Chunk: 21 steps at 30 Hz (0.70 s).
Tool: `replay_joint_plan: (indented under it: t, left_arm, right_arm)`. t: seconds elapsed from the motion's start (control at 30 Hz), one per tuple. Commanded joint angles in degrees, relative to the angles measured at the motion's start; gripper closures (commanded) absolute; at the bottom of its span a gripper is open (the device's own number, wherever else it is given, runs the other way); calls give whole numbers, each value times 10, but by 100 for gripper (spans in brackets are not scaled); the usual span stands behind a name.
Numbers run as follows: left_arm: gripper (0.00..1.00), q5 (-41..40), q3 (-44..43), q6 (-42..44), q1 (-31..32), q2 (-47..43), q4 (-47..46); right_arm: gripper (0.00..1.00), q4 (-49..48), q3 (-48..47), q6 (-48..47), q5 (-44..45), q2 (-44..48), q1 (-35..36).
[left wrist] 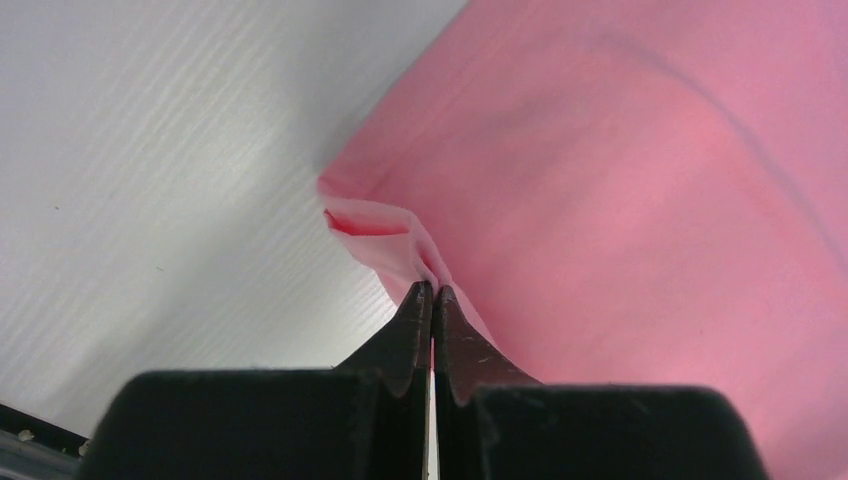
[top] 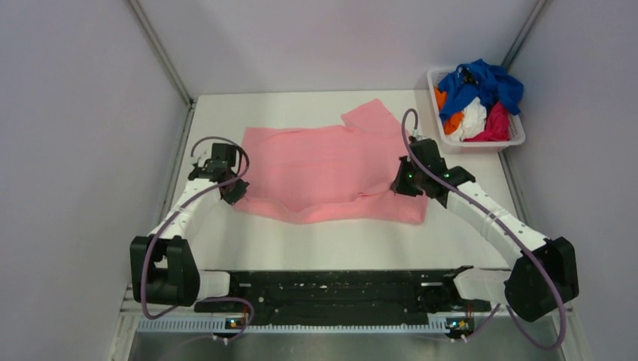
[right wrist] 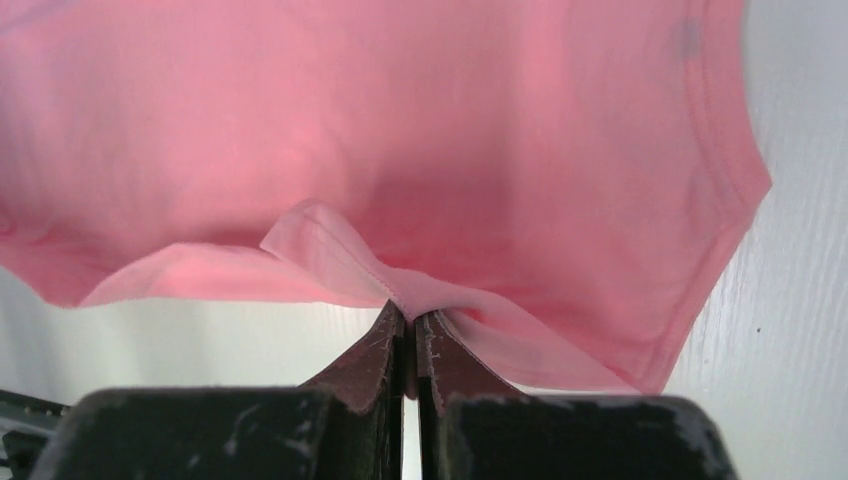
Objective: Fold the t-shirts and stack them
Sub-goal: Fold the flattened tshirt in 1/3 of the way
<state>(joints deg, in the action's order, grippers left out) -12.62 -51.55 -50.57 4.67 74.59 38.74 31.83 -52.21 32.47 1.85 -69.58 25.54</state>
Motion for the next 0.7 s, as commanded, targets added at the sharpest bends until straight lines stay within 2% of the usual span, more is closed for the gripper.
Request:
replay_joint_plan:
  t: [0.0, 0.23, 0.37, 0.67]
  left_arm:
    - [100, -8, -30, 17, -26, 11, -16]
    - [100, -1, -53, 29, -43, 36, -21]
    - [100, 0, -54, 34, -60, 46, -28]
    - [100, -6, -63, 38, -63, 90, -56]
  right_arm:
    - [100, -41, -44, -34, -13, -11, -31]
    - [100, -98, -52, -86, -27, -42, -44]
    - [100, -103, -73, -111, -7, -65, -55]
    - [97, -135, -105, -152, -34, -145, -81]
